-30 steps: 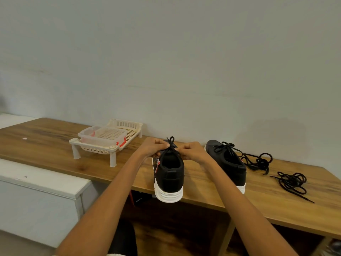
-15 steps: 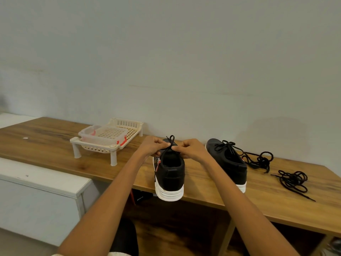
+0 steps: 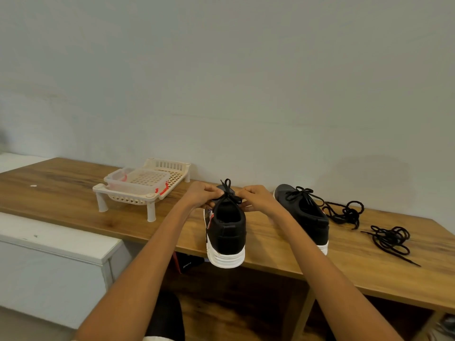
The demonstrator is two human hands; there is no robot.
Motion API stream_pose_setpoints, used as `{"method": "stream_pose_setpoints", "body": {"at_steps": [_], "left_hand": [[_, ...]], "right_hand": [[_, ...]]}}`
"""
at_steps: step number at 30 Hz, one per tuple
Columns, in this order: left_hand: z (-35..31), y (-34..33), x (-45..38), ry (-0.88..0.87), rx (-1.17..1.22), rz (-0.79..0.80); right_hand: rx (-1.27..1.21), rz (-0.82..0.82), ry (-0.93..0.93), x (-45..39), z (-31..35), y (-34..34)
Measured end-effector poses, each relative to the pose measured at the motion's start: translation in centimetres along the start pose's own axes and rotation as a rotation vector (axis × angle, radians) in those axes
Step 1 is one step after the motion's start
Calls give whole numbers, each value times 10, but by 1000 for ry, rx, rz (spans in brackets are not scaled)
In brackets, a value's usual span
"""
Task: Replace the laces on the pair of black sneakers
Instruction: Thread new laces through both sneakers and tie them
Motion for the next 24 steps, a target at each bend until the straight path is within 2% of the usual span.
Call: {"method": "stream_pose_setpoints", "body": {"at_steps": [3, 8, 18, 24], "left_hand": [[-1, 0, 1, -18, -14, -12], [0, 1, 1, -19, -33, -10], [-2, 1, 0, -27, -45, 9], [-3, 1, 1, -34, -60, -6]], "right_hand": [[-64, -2, -9, 1, -1, 0], [15, 43, 30, 0, 0, -5], [-28, -53, 7, -2, 0, 3], [-18, -21, 59, 3, 3, -1]]}}
Point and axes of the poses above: each hand's wrist, its own x-axis away from the middle knuckle, its own y-axis out of the back of the hand, z = x × y, the point moved 7 cm from there along -x, towards the middle knuckle, and after that the axes turned 5 degrees about x, right-handed, at the moved point
